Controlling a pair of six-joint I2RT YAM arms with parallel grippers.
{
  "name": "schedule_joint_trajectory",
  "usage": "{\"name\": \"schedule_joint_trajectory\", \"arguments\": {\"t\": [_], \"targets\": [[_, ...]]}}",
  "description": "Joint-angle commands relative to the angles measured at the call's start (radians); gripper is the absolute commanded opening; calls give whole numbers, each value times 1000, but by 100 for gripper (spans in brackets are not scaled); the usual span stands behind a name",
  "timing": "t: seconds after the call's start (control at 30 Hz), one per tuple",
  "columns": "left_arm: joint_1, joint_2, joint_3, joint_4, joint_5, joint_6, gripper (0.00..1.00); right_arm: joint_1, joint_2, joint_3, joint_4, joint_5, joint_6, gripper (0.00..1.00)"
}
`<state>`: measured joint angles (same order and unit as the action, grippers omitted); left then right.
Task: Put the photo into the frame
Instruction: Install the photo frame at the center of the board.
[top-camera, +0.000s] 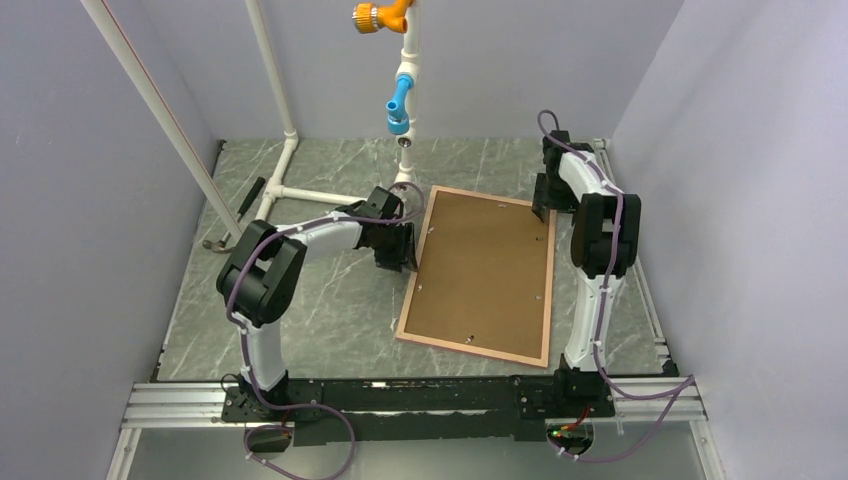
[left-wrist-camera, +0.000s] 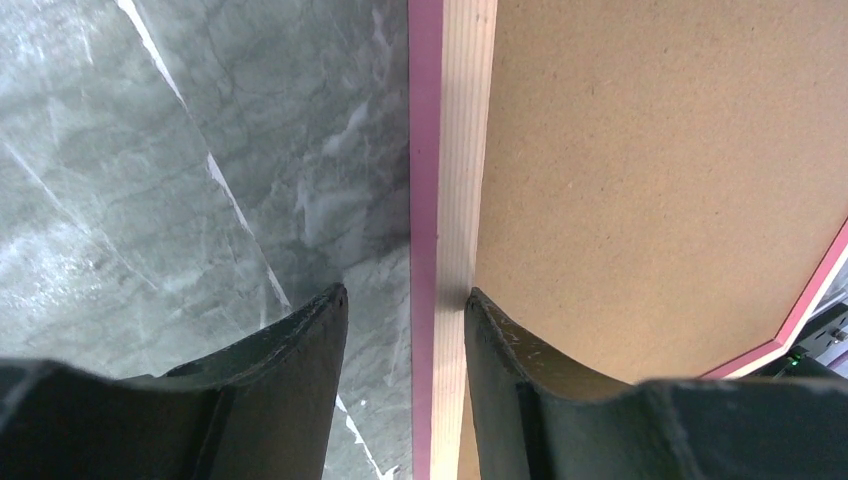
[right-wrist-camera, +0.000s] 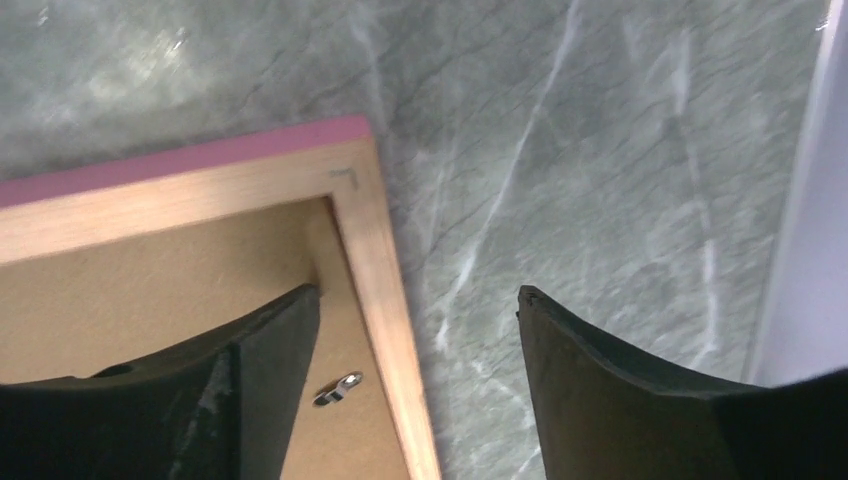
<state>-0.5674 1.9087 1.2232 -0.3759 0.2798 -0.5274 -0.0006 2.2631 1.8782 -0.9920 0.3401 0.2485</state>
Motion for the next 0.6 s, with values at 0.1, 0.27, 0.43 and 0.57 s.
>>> {"name": "schedule_joint_trajectory", "arguments": {"t": [0.1,0.27,0.43,0.57], "targets": [[-38,-35,-42,-79,-78,13,51,5,-205,-238,140,-332,88,92],[-66,-60,-64,-83,-90,5,59,5,-382,-481,217,-455,113,94],[-102,-84,-74,-79,-100,-8,64,5,-502,-727,272,-494,127,94],[-142,-63,-36,-127,-161,-1,63,4,-552,-802,259,-489,117,94]]}}
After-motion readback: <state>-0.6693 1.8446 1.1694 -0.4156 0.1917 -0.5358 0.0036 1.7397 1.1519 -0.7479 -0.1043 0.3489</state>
